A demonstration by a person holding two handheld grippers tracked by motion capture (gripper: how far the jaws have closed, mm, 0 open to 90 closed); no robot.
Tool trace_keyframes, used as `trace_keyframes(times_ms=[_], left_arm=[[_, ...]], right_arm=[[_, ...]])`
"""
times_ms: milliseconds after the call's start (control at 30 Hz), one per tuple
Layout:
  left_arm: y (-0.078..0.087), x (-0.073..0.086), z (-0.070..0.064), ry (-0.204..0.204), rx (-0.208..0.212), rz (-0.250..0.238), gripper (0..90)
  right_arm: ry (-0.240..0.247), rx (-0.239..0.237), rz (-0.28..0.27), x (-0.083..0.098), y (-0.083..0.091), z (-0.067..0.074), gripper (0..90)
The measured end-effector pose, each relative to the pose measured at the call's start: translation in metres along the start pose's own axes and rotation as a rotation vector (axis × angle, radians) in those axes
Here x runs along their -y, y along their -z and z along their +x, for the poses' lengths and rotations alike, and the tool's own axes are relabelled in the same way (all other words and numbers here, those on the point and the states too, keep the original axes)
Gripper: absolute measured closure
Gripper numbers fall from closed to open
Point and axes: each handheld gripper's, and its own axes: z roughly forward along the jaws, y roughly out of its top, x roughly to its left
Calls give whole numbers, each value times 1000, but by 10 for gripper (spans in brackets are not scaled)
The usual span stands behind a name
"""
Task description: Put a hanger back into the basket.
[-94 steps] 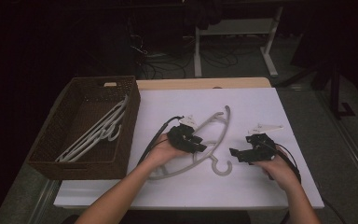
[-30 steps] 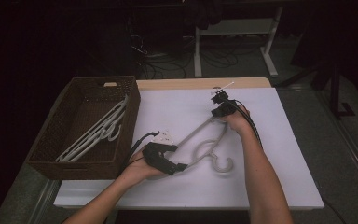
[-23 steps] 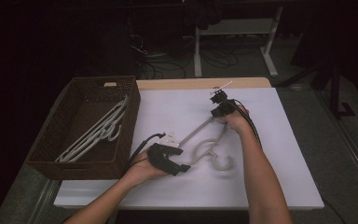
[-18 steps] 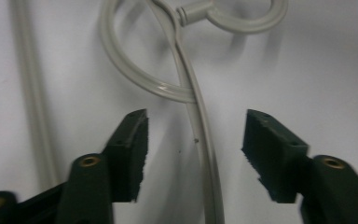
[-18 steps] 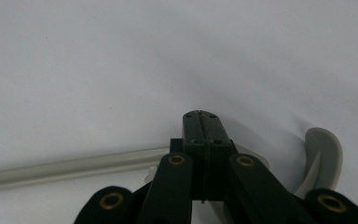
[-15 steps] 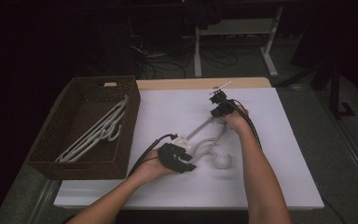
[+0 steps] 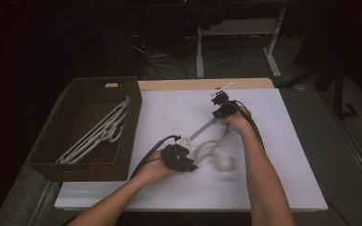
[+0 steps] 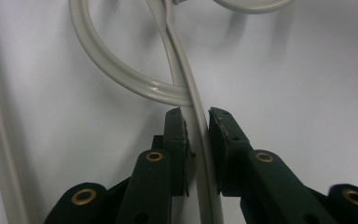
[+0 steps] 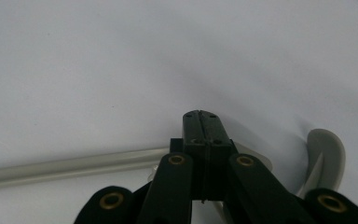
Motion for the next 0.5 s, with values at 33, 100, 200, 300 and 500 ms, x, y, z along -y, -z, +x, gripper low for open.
trace_keyframes(times_ms=[33,100,200,300,500], left_arm=[[0,0,1,11,-17,12,785],[1,3,7,32,-16,10,818],[2,3,7,48,-45,5,821],[4,3,9,50,-41,-3,821],[10,3,10,59,-36,-18,822]], right_arm=[[-1,-6,-3,0,1,0,894],[-6,-34,-25,-1,7,1,866],[-1,-62,-70,-2,22,2,809],[-7,-92,-117,-2,42,3,724],[-11,-93,-181,15,75,0,503]])
